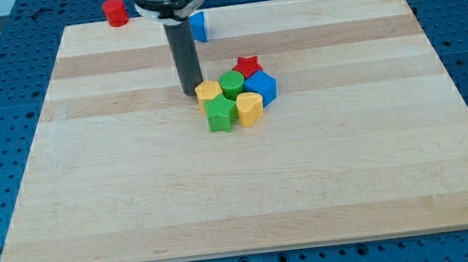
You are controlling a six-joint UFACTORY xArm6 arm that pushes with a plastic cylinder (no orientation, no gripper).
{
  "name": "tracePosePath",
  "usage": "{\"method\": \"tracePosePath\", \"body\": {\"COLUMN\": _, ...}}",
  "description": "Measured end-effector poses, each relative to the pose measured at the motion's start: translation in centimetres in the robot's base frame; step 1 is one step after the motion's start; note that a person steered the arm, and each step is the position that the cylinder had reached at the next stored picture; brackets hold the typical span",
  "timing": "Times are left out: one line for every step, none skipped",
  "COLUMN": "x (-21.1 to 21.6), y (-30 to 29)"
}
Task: Move your arm closer to the red circle
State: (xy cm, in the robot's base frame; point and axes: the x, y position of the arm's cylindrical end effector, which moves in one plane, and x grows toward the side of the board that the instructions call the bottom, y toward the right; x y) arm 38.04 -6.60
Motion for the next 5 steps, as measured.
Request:
{"method": "tracePosePath", "body": {"x": 0.0, "y": -5.7}}
{"method": "tracePosePath", "body": {"x": -2.1, "y": -12.7}}
{"method": "tracePosePath", "body": {"x": -7.1, "y": -18.2}}
{"method": "tracePosePath", "body": {"x": -11.9, "y": -23.6}}
{"method": "tracePosePath", "body": {"x": -13.1, "y": -23.8}}
